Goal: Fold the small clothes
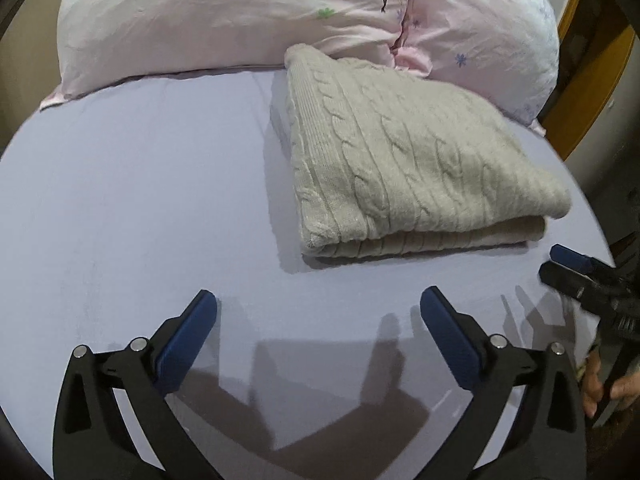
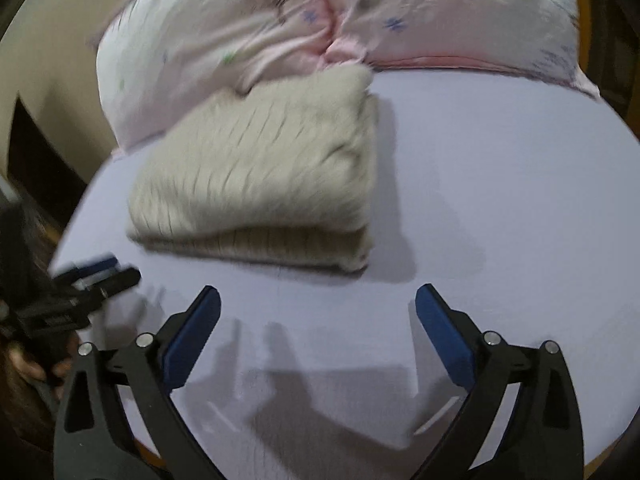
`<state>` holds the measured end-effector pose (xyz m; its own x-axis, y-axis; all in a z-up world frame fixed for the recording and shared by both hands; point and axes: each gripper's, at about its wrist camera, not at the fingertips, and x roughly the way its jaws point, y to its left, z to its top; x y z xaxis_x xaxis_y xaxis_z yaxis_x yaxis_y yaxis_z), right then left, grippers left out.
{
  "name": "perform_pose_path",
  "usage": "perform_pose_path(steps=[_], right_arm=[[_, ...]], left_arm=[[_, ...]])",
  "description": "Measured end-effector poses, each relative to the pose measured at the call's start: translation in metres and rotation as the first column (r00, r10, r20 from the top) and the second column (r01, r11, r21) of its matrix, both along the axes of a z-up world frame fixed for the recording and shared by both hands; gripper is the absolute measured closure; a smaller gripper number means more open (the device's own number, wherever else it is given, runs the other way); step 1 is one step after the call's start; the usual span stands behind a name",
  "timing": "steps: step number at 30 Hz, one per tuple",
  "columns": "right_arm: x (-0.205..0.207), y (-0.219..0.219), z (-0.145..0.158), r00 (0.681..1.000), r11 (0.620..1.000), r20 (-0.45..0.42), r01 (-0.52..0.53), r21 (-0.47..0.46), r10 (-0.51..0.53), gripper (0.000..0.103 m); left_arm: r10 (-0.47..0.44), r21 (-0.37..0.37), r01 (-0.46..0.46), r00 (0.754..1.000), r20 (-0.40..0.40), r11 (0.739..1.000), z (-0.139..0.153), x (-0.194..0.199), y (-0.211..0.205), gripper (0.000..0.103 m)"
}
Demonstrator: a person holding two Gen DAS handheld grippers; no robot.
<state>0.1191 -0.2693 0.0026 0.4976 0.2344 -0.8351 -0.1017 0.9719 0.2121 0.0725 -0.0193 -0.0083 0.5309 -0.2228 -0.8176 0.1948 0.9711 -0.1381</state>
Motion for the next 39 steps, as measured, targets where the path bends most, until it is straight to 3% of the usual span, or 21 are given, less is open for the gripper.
perform_pose_path(steps=[7, 39], right_arm=[[-0.004, 0.034, -0.01, 1.0, 0.979, 0.031, 0.003, -0.204, 0.004, 0.002], [-0.007, 0.031, -0.012, 0.998, 0.982, 0.055, 0.006, -0.19, 0.004, 0.002]], left_arm=[[0.002, 0.141, -0.007, 0.999, 0.038, 0.99, -0.006, 0.0, -0.017, 0.001], [-0.001, 0.151, -0.008, 0.998, 0.06, 0.989, -0.007, -0.002, -0.017, 0.001]])
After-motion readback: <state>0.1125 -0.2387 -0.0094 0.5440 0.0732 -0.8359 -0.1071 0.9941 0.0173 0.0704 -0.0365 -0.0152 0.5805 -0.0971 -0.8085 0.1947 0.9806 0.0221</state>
